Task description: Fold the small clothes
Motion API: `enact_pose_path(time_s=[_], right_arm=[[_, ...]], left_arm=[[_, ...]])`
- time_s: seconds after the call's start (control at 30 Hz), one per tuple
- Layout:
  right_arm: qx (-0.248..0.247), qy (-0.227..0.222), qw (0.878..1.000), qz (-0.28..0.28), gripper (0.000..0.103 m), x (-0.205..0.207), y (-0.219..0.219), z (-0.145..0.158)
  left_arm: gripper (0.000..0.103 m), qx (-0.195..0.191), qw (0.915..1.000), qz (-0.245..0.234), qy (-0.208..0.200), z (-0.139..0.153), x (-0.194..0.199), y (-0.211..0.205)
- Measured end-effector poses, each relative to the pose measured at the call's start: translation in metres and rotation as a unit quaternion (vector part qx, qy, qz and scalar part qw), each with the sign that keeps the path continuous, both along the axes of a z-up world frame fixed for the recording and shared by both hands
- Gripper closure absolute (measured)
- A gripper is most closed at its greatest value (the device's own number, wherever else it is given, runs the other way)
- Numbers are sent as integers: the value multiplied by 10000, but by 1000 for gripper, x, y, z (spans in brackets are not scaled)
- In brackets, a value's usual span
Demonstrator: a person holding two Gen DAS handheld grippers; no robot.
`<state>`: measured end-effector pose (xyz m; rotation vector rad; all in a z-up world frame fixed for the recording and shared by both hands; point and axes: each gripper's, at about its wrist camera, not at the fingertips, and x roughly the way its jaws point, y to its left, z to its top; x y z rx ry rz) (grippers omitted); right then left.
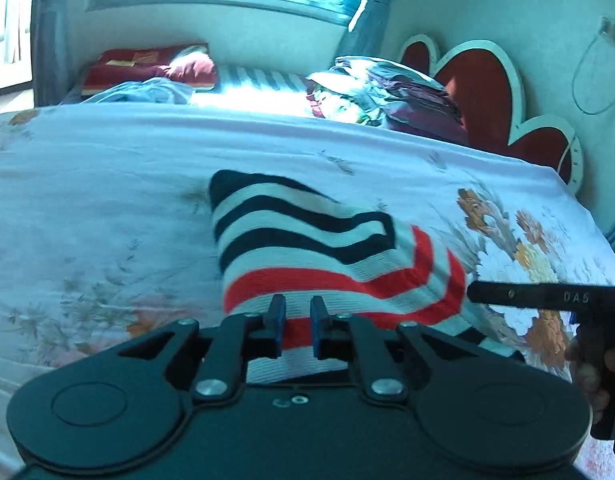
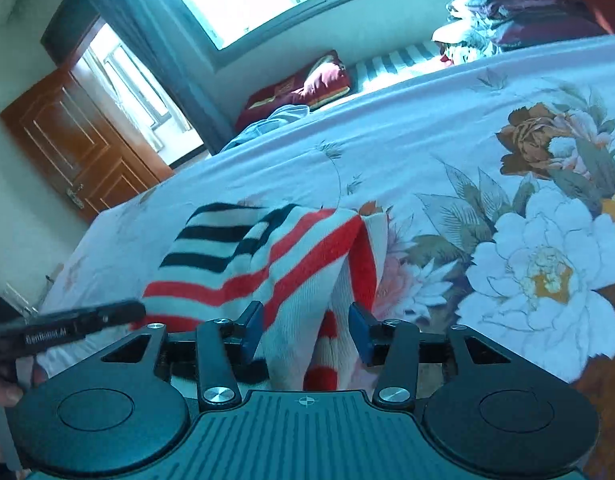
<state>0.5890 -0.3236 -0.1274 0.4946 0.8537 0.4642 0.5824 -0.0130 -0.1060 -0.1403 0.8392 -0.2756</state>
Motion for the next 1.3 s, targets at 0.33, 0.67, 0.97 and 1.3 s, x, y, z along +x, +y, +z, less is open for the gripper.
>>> enact_pose_path(time_s=[0.33, 0.67, 0.97, 1.3], right_arm=[[-199, -251, 9993, -210, 95, 9, -5, 2], [-491, 88, 9987, -133, 95, 22, -2, -24], [-705, -571, 9935, 692, 77, -40, 4, 30], [-2078, -662, 9618, 1654, 102, -74, 50, 4]], left_arm=[[93, 107, 9983, -535, 204, -12, 10, -17], [93, 774, 9926, -846, 396, -22, 22, -53], [91, 358, 9973, -635, -7, 4, -47, -22], [93, 175, 9981, -225, 551, -17, -73, -21]])
